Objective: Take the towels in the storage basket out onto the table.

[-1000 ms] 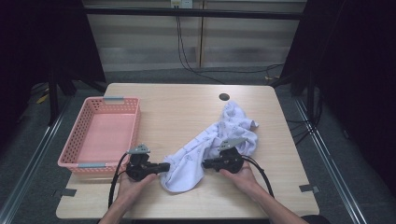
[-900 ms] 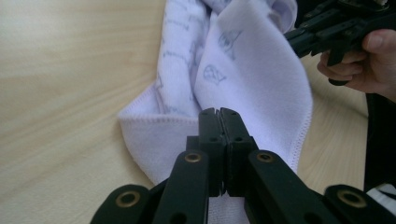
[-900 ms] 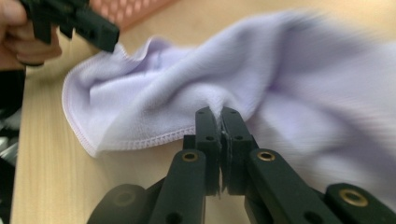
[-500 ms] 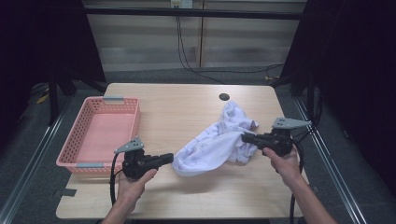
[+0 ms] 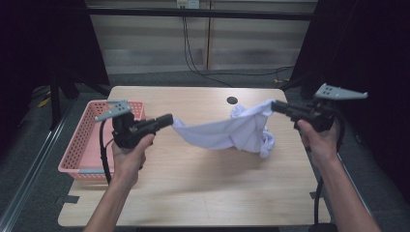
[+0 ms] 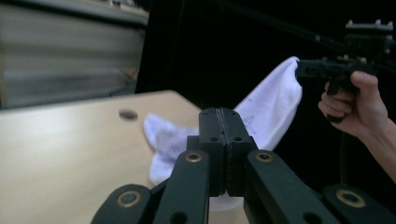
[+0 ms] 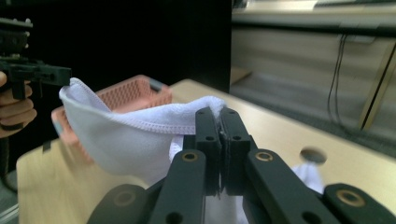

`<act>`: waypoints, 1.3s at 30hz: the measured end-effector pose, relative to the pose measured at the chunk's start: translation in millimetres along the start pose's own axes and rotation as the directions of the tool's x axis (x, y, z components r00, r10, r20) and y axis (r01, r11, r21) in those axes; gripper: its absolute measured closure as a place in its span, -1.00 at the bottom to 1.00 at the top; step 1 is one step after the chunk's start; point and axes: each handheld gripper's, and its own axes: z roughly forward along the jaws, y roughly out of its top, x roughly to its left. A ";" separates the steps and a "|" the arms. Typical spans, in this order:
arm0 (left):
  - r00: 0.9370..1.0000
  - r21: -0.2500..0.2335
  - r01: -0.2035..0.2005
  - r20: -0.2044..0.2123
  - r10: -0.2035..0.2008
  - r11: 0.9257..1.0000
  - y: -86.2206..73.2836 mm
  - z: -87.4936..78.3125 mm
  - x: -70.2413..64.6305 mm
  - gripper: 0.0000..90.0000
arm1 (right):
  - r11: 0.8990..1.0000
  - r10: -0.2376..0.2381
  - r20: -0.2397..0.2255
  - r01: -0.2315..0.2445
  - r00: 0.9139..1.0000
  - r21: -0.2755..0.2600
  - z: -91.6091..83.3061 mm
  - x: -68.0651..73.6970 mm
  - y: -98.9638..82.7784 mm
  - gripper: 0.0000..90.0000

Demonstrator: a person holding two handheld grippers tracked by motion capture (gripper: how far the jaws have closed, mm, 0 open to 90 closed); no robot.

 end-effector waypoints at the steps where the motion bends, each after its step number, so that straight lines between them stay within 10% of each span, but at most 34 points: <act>1: 1.000 -0.015 -0.011 0.000 0.011 1.000 9.9 -1.1 -1.6 0.98 | 1.000 -0.001 0.010 0.002 1.000 -0.023 -4.0 -1.7 9.4 0.96; 8: 0.996 -0.132 -0.082 0.019 0.085 0.988 66.0 -8.9 -25.5 0.98 | 0.987 -0.044 0.032 0.049 0.999 -0.151 -29.1 -0.6 69.7 0.96; 12: 0.990 -0.121 -0.135 0.010 0.137 0.983 72.1 -15.3 -36.4 0.98 | 0.975 -0.080 0.022 0.082 0.997 -0.207 -44.6 10.7 84.6 0.96; 25: 0.998 0.038 -0.018 0.065 0.015 0.999 -48.6 -32.1 -24.2 0.98 | 0.999 0.031 -0.098 -0.029 0.995 0.016 -52.9 29.0 -50.3 0.96; 33: 0.987 0.159 0.021 0.156 -0.046 0.987 -129.4 -77.3 -63.1 0.97 | 0.982 0.039 -0.195 -0.002 0.980 0.190 -90.6 83.1 -122.5 0.93; 37: 0.987 0.183 0.005 0.155 -0.033 0.983 -144.4 -94.4 -74.0 0.55 | 0.970 0.054 -0.255 0.010 0.965 0.243 -108.0 105.1 -133.0 0.57; 39: 0.988 0.177 0.022 0.148 -0.048 0.984 -144.7 -93.0 -66.4 0.48 | 0.965 0.035 -0.226 0.026 0.974 0.260 -102.6 100.5 -135.2 0.43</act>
